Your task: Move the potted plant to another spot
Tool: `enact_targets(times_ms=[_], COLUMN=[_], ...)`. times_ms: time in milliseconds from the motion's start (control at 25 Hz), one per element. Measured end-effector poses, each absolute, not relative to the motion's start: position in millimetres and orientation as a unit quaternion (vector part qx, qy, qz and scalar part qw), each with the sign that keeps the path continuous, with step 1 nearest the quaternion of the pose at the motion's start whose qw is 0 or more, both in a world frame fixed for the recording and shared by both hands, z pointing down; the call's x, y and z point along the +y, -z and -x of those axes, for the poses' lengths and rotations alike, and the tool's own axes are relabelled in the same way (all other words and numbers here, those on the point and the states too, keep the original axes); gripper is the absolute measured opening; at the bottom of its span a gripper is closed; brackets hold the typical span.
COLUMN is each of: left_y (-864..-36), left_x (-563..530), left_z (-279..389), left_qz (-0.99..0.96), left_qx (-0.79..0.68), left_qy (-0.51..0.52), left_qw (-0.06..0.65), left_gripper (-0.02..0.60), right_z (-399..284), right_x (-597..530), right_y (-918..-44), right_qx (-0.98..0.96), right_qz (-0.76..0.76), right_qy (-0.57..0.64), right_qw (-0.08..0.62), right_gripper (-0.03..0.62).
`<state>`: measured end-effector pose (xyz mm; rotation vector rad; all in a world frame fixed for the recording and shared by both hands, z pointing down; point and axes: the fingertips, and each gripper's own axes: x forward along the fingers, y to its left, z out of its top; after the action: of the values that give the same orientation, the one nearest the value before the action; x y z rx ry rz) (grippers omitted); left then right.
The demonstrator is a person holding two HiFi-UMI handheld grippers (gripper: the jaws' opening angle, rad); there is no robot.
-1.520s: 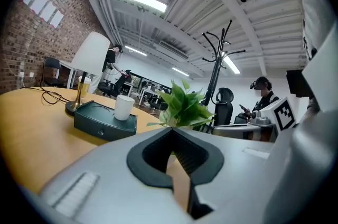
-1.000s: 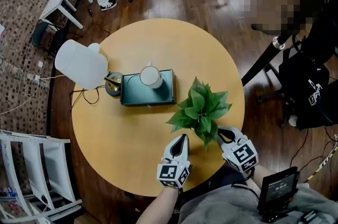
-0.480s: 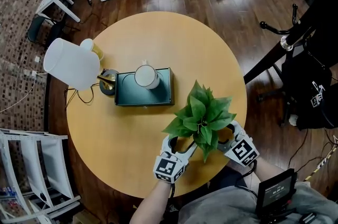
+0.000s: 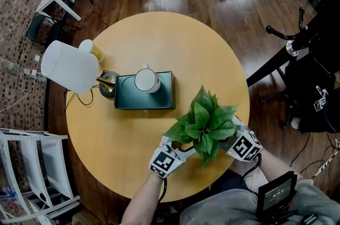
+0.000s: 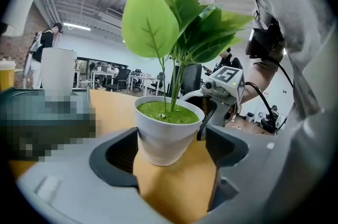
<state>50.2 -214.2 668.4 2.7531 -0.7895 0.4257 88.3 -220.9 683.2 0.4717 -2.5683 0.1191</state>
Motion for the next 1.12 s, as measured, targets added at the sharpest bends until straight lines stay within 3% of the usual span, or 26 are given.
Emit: enact_targets(times_ms=[120,560,1120], left_y=[-669,-657,-564], left_x=[-218,-220,-205], left_z=[-47,-43,-3], left_qz=[-0.943,-0.941,-0.937], left_qx=[-0.271,-0.281,-0.313], left_qy=[-0.154,-0.152,-0.139], left_qw=[0.115,0.113,0.071], left_gripper=[0.362,0.357,0.357], right_z=[-84,-79,-38], right_x=[-223,-224,-210], right_y=[-681,-670,-576], right_qx=[-0.95,-0.95,-0.958], right_qz=[-0.164,-0.157,-0.143], right_qy=[-0.025,-0.024,0.022], right_qw=[0.266,0.269,0.247], right_gripper=[0.334,0.328,0.328])
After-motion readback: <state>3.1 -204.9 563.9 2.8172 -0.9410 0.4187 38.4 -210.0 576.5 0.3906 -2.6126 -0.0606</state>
